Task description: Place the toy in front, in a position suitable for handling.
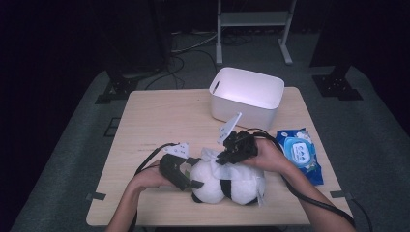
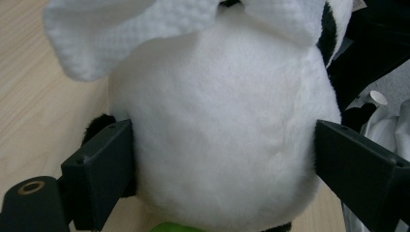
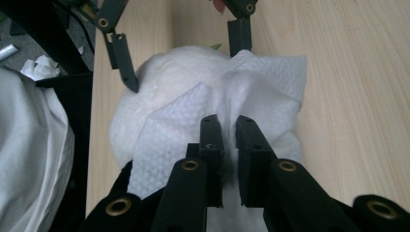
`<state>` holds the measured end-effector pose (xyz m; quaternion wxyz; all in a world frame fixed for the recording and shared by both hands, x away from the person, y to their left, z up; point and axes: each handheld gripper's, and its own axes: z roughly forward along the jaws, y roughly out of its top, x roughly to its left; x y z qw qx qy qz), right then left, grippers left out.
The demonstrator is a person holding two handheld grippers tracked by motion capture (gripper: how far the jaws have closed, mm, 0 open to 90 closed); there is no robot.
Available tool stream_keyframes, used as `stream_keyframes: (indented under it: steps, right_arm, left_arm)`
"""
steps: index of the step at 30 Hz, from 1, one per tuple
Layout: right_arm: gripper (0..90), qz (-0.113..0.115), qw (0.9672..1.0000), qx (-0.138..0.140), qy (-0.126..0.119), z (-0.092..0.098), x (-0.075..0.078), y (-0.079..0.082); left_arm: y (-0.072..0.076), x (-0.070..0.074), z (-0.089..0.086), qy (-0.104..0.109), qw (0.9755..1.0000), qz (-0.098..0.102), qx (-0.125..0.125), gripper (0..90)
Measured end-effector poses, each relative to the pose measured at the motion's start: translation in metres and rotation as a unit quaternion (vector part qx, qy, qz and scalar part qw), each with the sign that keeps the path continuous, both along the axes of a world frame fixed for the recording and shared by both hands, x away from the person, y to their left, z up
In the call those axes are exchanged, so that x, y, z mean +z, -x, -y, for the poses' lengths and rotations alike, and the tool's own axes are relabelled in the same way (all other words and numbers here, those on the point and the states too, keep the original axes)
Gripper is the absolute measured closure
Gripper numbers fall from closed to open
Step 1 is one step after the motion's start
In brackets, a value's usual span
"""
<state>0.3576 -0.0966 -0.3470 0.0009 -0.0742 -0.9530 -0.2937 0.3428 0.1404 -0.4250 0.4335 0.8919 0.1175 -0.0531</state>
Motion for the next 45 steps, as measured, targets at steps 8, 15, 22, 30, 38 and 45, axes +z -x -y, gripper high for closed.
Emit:
stream_keyframes:
  steps: [8, 15, 22, 30, 38, 45]
  right_arm:
    - [81.9, 0.004, 0.9991, -0.039, -0.017, 0.035, 0.004, -0.003]
    - [81.9, 0.001, 0.9952, -0.086, -0.047, 0.083, 0.006, 0.003]
    - [81.8, 0.001, 0.9924, -0.103, -0.067, 0.110, 0.003, 0.012]
    - [81.8, 0.004, 0.9950, -0.086, -0.052, 0.088, 0.007, 0.010]
    - [81.8, -0.006, 0.9992, -0.034, -0.019, 0.031, 0.003, -0.003]
    - [81.8, -0.021, 0.9995, -0.003, 0.024, -0.012, -0.004, -0.015]
  left_arm:
    - [0.001, 0.000, 0.000, -0.001, 1.0000, 0.002, 0.001, 9.1]
    - [0.002, 0.001, 0.001, -0.004, 1.0000, 0.003, 0.001, 9.1]
    - [0.003, 0.001, 0.001, -0.004, 1.0000, 0.004, 0.001, 9.1]
    - [0.003, 0.001, 0.001, -0.006, 1.0000, 0.006, 0.000, 9.1]
    - [0.004, 0.004, 0.001, -0.024, 0.9995, 0.006, 0.017, 9.0]
    - [0.004, 0.005, 0.000, -0.038, 0.9987, 0.002, 0.035, 9.0]
